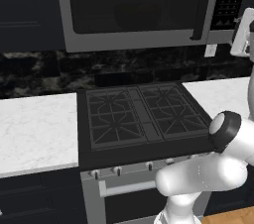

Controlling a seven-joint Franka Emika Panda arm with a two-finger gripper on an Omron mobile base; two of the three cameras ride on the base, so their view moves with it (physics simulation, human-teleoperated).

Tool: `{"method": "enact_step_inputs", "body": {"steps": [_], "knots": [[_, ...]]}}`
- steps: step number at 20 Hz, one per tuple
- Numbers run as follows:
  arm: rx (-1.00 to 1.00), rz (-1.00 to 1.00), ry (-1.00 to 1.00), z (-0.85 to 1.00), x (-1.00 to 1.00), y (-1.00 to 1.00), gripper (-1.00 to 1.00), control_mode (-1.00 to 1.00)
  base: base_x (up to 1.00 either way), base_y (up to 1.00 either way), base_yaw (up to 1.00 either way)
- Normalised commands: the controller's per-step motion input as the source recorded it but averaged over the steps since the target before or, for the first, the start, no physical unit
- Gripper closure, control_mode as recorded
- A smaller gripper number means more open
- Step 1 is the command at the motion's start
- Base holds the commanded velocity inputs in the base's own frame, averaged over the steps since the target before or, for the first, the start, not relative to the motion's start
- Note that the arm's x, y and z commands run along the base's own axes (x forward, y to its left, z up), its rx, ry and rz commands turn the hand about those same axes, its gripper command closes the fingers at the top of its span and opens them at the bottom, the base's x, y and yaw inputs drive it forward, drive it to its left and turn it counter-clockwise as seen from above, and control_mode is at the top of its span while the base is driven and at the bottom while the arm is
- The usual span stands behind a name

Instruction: Open the microwave, place the bowl with waffle inside the microwave, then close the microwave door and turn it on.

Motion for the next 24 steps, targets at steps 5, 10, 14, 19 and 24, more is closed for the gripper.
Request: {"method": "enact_step_inputs", "body": {"steps": [5, 10, 14, 19, 24], "knots": [[0.01, 0.11, 0.00, -0.13, 0.11, 0.00, -1.00, -1.00, 0.00, 0.00, 0.00], [0.01, 0.10, 0.00, -0.07, 0.15, 0.00, -1.00, -1.00, 0.00, 0.00, 0.00], [0.01, 0.10, 0.00, -0.04, 0.18, 0.00, -1.00, -1.00, 0.00, 0.00, 0.00], [0.02, 0.09, 0.00, -0.04, 0.22, 0.00, -1.00, -1.00, 0.00, 0.00, 0.00], [0.05, 0.07, 0.00, 0.00, 0.17, -0.17, -1.00, -1.00, 0.00, 0.00, 0.00]]}}
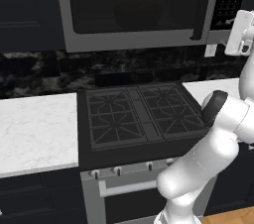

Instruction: Open the microwave, place the bowl with waffle inside the microwave, then close the microwave door and turn it on.

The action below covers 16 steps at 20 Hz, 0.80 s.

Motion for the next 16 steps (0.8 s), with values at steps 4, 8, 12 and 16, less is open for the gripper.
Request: {"method": "enact_step_inputs", "body": {"steps": [4, 8, 12, 16], "knots": [[0.05, 0.06, 0.00, 0.00, 0.14, -0.19, -1.00, -1.00, 0.00, 0.00, 0.00], [0.03, 0.06, 0.00, -0.08, 0.21, -0.13, -1.00, -1.00, 0.00, 0.00, 0.00], [0.02, 0.06, 0.00, -0.18, 0.29, -0.11, -1.00, -1.00, 0.00, 0.00, 0.00], [0.02, 0.05, 0.00, -0.23, 0.30, -0.02, -1.00, -1.00, 0.00, 0.00, 0.00]]}}
